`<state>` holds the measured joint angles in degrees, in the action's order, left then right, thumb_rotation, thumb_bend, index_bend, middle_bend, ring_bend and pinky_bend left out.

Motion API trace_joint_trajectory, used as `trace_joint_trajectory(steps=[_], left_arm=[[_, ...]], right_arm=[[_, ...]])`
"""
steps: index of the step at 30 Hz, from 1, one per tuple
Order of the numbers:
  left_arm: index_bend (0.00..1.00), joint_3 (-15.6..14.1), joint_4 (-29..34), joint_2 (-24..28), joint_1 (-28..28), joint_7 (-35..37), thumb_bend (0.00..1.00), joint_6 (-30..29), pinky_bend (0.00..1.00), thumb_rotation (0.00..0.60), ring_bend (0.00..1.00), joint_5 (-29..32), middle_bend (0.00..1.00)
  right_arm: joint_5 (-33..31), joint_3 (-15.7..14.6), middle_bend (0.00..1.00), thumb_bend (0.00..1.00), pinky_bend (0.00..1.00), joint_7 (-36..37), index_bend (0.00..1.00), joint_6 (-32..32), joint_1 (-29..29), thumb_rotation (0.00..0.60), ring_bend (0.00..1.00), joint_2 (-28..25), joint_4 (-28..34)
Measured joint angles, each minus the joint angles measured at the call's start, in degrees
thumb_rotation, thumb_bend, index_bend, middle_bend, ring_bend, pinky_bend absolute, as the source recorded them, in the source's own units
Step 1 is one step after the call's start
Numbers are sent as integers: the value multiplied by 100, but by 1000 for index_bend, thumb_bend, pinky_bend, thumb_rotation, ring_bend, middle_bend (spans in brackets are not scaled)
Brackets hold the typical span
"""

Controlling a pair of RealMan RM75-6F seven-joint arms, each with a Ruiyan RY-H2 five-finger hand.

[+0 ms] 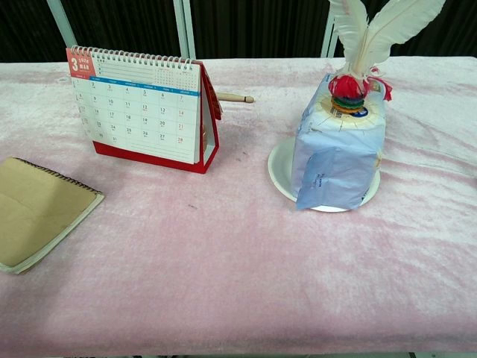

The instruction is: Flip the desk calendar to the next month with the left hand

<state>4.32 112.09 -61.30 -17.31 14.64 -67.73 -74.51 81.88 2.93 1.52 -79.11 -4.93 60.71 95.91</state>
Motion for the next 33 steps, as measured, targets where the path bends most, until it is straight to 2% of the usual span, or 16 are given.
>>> trace_joint_trajectory(steps=[1,3,4,7,13,19,26,33], left_arm=[[0,40,-39,-9,-24,-41,94,43,494,600,433,187,441],[0,111,-101,-32,-70,-140,117,100,598,600,580,508,590],[0,161,-141,-51,-108,-237,127,140,643,600,636,748,644],[0,285,-212,-96,-233,-512,142,280,713,600,719,1431,726],[0,530,-385,-249,-614,-1144,146,613,765,600,781,2905,779],[0,699,-683,-546,-1074,-1674,147,974,785,600,794,3995,791],[0,801,-1045,-956,-1596,-2143,148,1308,787,600,794,4803,790],[0,811,-1131,-1260,-1866,-2405,148,1380,788,600,793,5023,786]], right_arm=[[-6,1,0,126,70,4,0,5,-1,600,0,0,-1],[-21,7,0,126,70,12,0,14,-4,600,0,0,-1],[-29,10,0,126,70,19,0,20,-7,600,0,0,0],[-44,17,0,126,70,31,0,36,-14,600,0,-3,-1],[-68,25,0,126,70,60,0,68,-27,600,0,-7,3],[-81,27,0,125,70,77,0,82,-31,600,0,-10,13],[-120,39,0,125,70,92,0,114,-42,600,0,-15,22],[-132,39,0,126,70,103,0,132,-47,600,0,-24,30]])
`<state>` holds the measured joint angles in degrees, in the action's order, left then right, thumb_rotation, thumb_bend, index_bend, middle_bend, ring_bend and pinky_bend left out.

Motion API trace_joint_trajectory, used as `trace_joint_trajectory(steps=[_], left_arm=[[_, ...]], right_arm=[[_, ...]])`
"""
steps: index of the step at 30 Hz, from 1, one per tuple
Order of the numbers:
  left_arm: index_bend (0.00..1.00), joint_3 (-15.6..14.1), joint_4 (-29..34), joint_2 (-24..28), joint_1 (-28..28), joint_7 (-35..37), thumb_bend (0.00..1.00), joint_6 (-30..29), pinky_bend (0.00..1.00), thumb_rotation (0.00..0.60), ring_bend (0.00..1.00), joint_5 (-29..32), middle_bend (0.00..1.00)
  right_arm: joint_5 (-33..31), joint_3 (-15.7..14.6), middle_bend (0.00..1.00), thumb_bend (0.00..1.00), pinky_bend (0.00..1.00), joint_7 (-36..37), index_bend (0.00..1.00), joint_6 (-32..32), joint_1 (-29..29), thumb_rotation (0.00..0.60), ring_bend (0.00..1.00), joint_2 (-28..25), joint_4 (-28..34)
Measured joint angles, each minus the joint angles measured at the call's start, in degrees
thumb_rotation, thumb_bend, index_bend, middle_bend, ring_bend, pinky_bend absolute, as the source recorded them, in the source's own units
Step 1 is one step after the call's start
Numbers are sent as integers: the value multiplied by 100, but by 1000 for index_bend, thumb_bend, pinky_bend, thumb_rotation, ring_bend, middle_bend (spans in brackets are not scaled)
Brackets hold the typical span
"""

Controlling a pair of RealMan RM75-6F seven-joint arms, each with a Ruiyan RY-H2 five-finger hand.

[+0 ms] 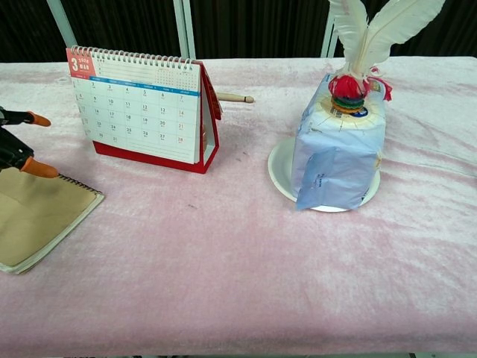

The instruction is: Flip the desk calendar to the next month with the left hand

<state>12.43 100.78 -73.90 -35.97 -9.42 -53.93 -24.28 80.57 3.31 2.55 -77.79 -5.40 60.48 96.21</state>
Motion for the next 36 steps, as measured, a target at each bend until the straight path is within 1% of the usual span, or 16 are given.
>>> trace_joint_trajectory(steps=[10,27,36], left_arm=[[0,-52,97,-294,-101,-114,158,-174,788,600,792,10,784],[0,-4,124,-534,-267,-191,160,-164,788,600,791,75,780],[0,37,155,-640,-321,-220,160,-297,788,600,789,18,776]], right_arm=[[24,-10,0,125,70,26,0,0,1,600,0,-14,11],[50,-23,0,125,70,40,0,-4,2,600,0,-17,16],[64,-25,0,126,70,45,0,-18,5,600,0,-18,11]])
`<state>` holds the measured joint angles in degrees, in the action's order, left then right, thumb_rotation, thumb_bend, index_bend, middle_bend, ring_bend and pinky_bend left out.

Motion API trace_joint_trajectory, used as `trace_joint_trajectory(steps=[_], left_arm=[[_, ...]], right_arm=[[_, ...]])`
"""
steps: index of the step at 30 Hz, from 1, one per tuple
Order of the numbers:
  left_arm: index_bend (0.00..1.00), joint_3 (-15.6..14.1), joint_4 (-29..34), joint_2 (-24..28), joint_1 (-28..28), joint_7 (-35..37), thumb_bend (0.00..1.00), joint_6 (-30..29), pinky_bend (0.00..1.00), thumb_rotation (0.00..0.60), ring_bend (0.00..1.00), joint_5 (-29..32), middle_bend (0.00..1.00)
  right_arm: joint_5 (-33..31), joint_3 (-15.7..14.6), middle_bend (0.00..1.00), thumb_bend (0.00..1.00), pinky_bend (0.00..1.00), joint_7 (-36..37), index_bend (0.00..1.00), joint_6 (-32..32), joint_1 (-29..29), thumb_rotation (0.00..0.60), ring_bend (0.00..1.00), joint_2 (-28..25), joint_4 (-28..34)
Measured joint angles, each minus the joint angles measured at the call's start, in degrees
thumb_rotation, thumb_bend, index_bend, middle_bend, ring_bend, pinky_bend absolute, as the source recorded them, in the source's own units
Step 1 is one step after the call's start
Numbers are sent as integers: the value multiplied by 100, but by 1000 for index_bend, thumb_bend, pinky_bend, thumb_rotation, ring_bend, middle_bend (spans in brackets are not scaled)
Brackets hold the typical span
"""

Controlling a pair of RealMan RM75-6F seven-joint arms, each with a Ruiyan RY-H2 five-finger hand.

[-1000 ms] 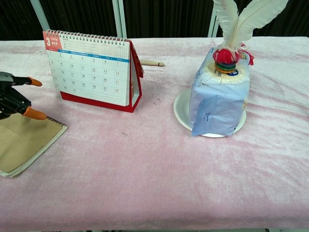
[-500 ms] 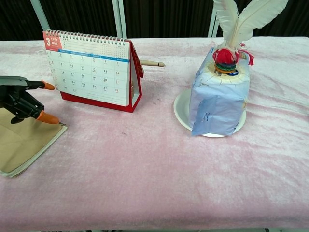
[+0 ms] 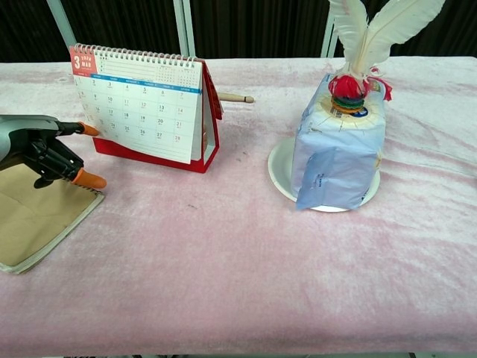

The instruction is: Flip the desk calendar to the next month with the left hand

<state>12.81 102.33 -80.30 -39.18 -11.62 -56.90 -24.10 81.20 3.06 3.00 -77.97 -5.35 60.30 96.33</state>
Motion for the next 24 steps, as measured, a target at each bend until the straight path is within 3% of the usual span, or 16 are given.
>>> trace_joint_trajectory(steps=[24], left_arm=[[0,48,-64,9,-70,-52,170,-2,788,600,789,27,775]], right_arm=[[15,-6,0,126,70,-2,0,-17,5,600,0,3,-1]])
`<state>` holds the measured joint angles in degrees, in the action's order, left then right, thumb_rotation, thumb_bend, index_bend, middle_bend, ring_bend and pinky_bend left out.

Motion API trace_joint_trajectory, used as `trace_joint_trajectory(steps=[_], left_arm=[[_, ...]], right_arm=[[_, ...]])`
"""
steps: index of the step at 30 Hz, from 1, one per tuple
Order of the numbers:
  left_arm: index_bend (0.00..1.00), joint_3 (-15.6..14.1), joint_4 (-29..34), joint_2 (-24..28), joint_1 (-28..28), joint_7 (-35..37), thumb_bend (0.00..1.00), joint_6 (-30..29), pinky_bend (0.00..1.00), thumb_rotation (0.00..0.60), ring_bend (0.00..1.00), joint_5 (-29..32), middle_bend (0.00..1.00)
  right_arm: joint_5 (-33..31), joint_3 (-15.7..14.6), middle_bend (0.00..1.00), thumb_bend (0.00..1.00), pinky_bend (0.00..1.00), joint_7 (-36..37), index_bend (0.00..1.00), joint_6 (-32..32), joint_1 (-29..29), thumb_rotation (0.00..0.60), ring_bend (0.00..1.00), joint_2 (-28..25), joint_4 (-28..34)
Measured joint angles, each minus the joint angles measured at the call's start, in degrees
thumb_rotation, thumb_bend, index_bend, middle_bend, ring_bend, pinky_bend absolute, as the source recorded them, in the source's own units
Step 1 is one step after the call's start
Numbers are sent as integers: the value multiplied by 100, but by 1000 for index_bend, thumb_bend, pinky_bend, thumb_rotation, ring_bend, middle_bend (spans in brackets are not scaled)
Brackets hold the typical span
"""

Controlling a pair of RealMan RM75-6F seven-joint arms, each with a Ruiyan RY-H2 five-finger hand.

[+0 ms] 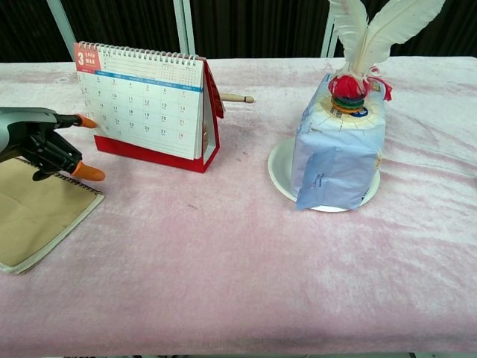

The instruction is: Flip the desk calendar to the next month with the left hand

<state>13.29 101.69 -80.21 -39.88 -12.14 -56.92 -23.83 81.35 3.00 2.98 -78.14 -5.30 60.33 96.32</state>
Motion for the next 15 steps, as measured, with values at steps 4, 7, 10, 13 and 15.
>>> trace_joint_trajectory(steps=[4,7,10,13,15], left_arm=[[0,12,-6,-58,-67,-61,170,16,788,600,789,33,775],[0,16,32,-79,-102,-91,170,29,788,600,789,41,775],[0,26,100,-86,-119,-92,170,39,788,600,789,31,774],[0,30,198,-79,-130,-95,170,40,788,600,789,-22,775],[0,41,265,-71,-131,-84,170,35,788,600,789,-64,775]], right_arm=[[5,-3,0,125,70,-1,0,1,0,600,0,0,-1],[8,-3,0,126,70,-2,0,-3,0,600,0,-1,0],[8,-3,0,126,70,-1,0,-4,1,600,0,-2,0],[9,-4,0,126,70,3,0,-3,1,600,0,-3,0],[11,-5,0,126,70,4,0,-2,0,600,0,-4,-2]])
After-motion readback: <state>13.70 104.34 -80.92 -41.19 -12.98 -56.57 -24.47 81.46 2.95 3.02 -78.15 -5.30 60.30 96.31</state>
